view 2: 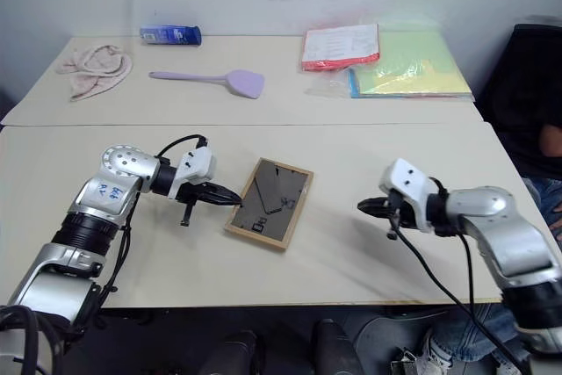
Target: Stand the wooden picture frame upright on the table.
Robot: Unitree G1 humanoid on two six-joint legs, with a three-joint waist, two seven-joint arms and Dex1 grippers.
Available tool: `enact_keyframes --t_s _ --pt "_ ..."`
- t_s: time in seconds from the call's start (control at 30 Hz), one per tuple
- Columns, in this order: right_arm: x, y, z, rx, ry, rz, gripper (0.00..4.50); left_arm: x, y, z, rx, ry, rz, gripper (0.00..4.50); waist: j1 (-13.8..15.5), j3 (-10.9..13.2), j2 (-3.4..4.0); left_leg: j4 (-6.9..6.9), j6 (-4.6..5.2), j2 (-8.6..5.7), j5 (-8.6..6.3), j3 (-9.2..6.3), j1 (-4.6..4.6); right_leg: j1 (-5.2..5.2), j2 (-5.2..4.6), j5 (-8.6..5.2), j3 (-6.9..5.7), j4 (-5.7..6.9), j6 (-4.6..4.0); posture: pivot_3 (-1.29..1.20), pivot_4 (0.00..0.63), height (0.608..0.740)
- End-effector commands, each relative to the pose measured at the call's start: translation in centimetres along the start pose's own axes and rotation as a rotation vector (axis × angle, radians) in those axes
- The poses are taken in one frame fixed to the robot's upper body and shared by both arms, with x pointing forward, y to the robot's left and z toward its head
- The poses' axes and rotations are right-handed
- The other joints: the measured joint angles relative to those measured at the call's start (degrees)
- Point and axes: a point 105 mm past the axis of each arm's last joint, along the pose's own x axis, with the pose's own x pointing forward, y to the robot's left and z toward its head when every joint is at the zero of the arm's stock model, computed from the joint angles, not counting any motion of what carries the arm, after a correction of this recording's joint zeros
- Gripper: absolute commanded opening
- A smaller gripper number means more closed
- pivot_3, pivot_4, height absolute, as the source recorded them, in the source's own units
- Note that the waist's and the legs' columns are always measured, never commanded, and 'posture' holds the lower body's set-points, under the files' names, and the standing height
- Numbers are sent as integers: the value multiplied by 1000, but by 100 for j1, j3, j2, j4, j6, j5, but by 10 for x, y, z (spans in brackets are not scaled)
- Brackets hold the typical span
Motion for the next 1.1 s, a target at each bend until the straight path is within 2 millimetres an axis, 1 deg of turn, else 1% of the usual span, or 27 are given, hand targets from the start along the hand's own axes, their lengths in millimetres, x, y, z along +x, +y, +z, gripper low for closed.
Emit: enact_keyframes --t_s 0.03,0.1,0.17,0.23,0.27,0.3,0.33,0.37,0.43,0.47,0.5,0.63,0.73,0.83,0.9,1.0,1.07,1.1 --pt "17 -10 8 -84 12 -71 0 10 -15 8 12 -17 -59 15 0 1 2 5 0 0 0 -1 0 0 0 0 -1 5 0 0 150 740" --pt "27 -14 13 -109 9 -98 0 10 -15 5 9 -11 -28 15 5 2 4 7 -1 0 0 -2 0 -2 0 0 -1 13 0 0 150 740" --pt "30 -15 18 -99 -8 -108 0 4 -7 4 -11 -11 26 15 30 3 3 16 -1 0 0 -2 -5 -7 0 0 -2 33 0 0 150 740" --pt "29 -9 20 -84 -19 -68 0 -12 5 7 -45 -40 77 15 49 3 3 30 -1 -1 0 -4 -8 -7 -1 0 -4 32 0 0 150 740" --pt "26 -3 19 -69 -26 -35 0 -25 11 8 -69 -64 97 15 58 3 3 34 0 -1 -1 -7 -11 -6 -1 0 -8 32 0 0 150 740" --pt "24 0 19 -55 -31 -19 0 -35 14 6 -85 -64 113 15 55 6 1 38 2 -1 -2 -8 -11 -5 -1 0 -10 32 0 0 150 740" --pt "22 1 19 -47 -34 -12 0 -40 16 4 -94 -60 120 15 52 6 1 41 4 0 -4 -8 -14 -6 0 0 -11 32 0 0 150 740" --pt "19 1 19 -39 -37 -11 0 -46 17 -5 -91 -13 132 15 50 6 1 41 6 -1 -5 -10 -14 -6 0 0 -13 31 0 0 150 740" --pt "15 2 19 -33 -36 -10 0 -49 19 -22 -60 84 139 15 48 7 4 40 9 -2 -8 -9 -14 -3 -1 0 -13 32 0 0 150 740" --pt "14 2 18 -32 -32 -11 0 -47 19 -27 -42 111 136 15 49 7 4 40 10 -3 -9 -7 -13 -2 -2 0 -13 31 0 0 150 740" --pt "16 2 17 -31 -27 -11 0 -41 20 -30 -36 118 127 15 50 8 4 41 10 -4 -9 -7 -13 -2 -3 0 -13 31 0 0 150 740" --pt "22 1 15 -38 -13 -22 0 -18 18 -29 -15 99 82 15 72 10 1 48 13 -5 -10 -9 -16 0 -5 0 -18 30 0 0 150 740" --pt "26 -1 17 -50 -11 -34 0 9 10 -21 15 68 25 15 57 10 1 50 14 -4 -11 -8 -22 -4 -5 1 -15 34 3 0 150 740" --pt "28 -1 19 -54 -12 -27 0 23 -3 -8 0 8 -36 15 45 10 1 49 13 -4 -11 -8 -22 -7 -4 1 -14 38 3 0 150 740" --pt "31 0 19 -53 -14 -27 0 23 -9 -8 -28 -7 -43 15 27 10 1 48 13 -2 -11 -7 -23 -7 -3 1 -13 40 3 0 150 740" --pt "33 0 18 -41 -12 -36 0 16 -11 -13 -86 -5 -18 15 20 10 1 49 11 -1 -11 -7 -22 -11 -1 1 -11 46 3 0 150 740" --pt "31 2 14 -66 6 -34 0 9 -7 -21 -175 7 32 15 35 10 2 50 11 0 -11 -7 -22 -14 0 1 -12 46 3 0 150 740" --pt "29 5 12 -90 19 -20 0 5 -6 -25 -249 4 49 189 39 10 2 52 11 -1 -11 -7 -22 -13 0 1 -12 44 3 0 150 740"
